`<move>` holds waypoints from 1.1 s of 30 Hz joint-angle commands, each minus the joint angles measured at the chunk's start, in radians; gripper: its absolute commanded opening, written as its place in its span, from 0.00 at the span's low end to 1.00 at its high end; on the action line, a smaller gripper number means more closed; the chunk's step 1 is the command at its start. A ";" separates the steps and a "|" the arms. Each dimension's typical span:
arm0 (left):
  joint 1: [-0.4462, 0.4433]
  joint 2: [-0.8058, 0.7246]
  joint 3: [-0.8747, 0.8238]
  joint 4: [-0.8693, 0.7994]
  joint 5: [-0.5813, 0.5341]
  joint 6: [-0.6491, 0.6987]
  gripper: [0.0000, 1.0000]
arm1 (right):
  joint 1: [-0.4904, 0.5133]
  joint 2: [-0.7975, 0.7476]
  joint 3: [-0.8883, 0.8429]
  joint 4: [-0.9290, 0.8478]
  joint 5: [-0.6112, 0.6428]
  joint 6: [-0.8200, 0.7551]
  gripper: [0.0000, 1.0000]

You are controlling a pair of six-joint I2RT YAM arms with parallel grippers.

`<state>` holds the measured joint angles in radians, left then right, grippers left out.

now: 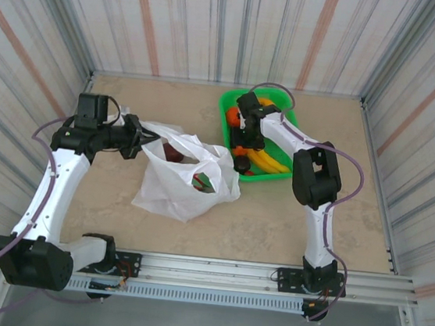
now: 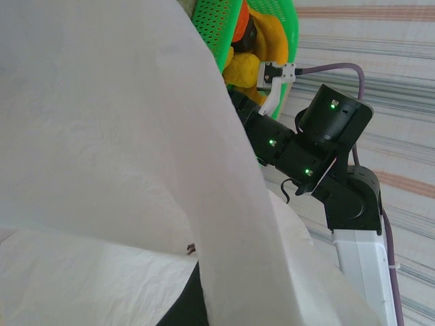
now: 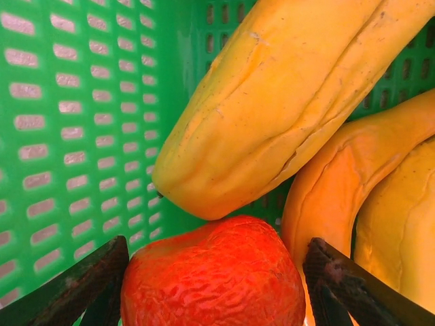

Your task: Place the fake fruits into the plastic bag and tie a complex knot

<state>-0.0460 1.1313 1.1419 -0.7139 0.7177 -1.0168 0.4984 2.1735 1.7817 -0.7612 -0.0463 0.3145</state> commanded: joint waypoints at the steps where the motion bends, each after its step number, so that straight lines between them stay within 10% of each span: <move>1: 0.007 -0.011 -0.008 -0.018 0.028 0.015 0.05 | 0.006 0.033 -0.032 -0.063 0.018 0.018 0.69; 33: -0.029 0.000 -0.010 0.014 0.012 0.001 0.05 | -0.066 -0.348 -0.178 -0.015 0.016 0.034 0.57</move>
<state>-0.0551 1.1316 1.1362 -0.7082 0.7166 -1.0176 0.4522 1.9030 1.6436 -0.7860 -0.0216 0.3153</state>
